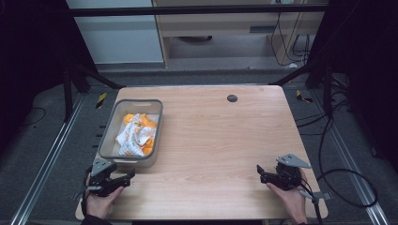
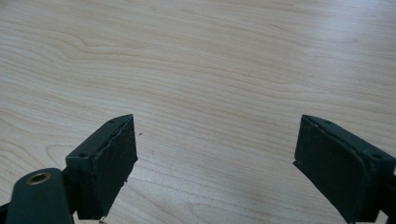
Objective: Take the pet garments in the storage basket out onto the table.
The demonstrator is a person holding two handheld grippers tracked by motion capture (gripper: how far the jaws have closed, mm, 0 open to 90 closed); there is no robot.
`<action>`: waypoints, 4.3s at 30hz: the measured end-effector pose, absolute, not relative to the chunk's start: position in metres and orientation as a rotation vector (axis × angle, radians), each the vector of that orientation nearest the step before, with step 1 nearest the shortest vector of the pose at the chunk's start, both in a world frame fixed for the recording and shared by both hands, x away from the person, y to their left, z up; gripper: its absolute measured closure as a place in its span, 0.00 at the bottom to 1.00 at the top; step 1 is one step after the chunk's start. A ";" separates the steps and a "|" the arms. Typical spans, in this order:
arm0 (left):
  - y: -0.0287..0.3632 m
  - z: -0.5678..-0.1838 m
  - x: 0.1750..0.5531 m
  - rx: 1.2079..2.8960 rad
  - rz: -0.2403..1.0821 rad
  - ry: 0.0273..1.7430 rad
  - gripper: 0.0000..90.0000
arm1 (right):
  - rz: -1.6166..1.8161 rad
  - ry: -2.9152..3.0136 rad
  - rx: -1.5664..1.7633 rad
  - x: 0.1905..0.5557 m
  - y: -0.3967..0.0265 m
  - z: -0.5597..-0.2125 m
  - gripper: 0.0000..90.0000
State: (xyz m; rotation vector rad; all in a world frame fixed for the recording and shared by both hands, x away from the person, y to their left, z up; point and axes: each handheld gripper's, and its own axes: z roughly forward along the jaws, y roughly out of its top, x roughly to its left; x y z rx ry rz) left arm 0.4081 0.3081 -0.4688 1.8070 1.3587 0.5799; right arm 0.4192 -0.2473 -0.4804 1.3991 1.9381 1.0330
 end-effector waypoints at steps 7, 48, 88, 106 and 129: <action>0.309 -0.459 0.402 1.785 0.618 1.341 0.24 | 1.037 1.939 1.408 0.420 -0.248 -0.480 0.14; 0.329 -0.377 0.419 1.718 0.624 1.217 0.22 | 0.998 1.957 1.362 0.418 -0.245 -0.483 0.14; 0.300 -0.371 0.527 1.971 0.599 1.319 0.21 | 1.009 1.950 1.379 0.419 -0.251 -0.483 0.14; 0.295 -0.383 0.555 2.080 0.560 1.389 0.24 | 1.008 1.965 1.392 0.420 -0.251 -0.483 0.15; 0.293 -0.401 0.563 2.163 0.431 1.432 0.35 | 1.015 1.973 1.389 0.423 -0.251 -0.483 0.15</action>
